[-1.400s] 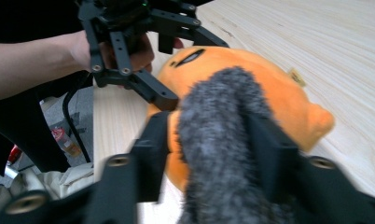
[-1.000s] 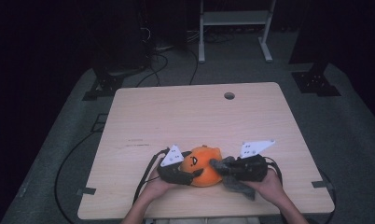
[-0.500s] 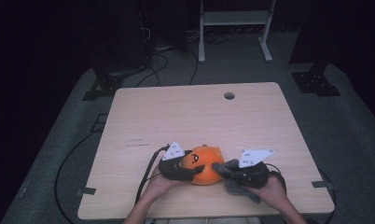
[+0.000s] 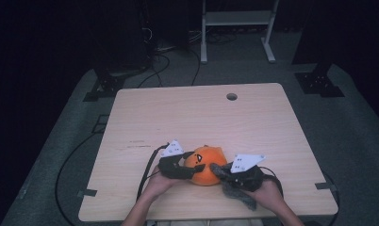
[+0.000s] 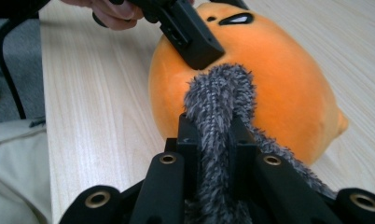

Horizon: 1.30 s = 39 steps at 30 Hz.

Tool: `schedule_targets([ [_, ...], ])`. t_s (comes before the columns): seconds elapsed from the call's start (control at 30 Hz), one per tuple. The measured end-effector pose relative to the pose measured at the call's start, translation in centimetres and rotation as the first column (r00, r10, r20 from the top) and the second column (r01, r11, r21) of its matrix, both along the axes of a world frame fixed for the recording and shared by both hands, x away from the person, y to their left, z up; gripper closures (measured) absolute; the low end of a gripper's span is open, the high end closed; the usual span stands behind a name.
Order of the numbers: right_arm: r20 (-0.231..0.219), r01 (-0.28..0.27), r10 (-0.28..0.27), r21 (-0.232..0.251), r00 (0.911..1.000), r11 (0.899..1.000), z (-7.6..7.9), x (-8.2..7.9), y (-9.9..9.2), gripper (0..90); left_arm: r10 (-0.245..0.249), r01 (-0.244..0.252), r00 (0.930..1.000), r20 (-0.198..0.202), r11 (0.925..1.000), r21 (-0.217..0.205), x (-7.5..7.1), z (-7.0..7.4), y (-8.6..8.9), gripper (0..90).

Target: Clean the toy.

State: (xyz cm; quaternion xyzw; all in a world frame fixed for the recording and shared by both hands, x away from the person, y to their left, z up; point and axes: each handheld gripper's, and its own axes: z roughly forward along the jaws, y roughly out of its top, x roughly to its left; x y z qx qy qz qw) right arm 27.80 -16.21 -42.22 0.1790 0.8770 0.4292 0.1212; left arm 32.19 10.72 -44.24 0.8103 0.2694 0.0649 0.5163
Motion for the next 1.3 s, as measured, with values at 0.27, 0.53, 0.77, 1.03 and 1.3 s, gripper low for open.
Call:
schedule_targets([
  [0.27, -0.019, 0.05, -0.05, 0.028, 0.9986, 0.998, 0.0, 0.2, -2.3, 78.5, 0.0, 0.0, 0.9999, -0.011, 0.9999, -0.017, 0.1, 0.0, -0.2, 33.4],
  [0.53, -0.002, 0.013, -0.013, 0.017, 0.9999, 1.0, -0.1, 0.2, -0.3, 77.6, -0.058, 0.057, 0.9978, -0.033, 0.9983, -0.012, 0.4, 0.5, 0.8, 20.4],
  [0.77, -0.082, -0.05, 0.055, 0.062, 0.9951, 0.997, -0.2, 0.7, -1.0, 62.2, -0.068, 0.068, 0.9972, -0.031, 0.9977, -0.005, 0.3, 0.4, 0.6, 22.7],
  [1.03, -0.068, 0.018, -0.015, 0.05, 0.9976, 0.999, -0.2, 0.9, -1.3, 77.7, -0.078, 0.078, 0.9966, -0.027, 0.9969, -0.01, 0.3, 0.5, 0.9, 36.4],
  [1.3, 0.014, 0.038, -0.038, 0.013, 0.9992, 0.999, 0.2, 0.5, -0.5, 78.5, -0.058, 0.057, 0.9976, -0.039, 0.998, -0.027, 0.6, 0.8, 0.7, 31.1],
])
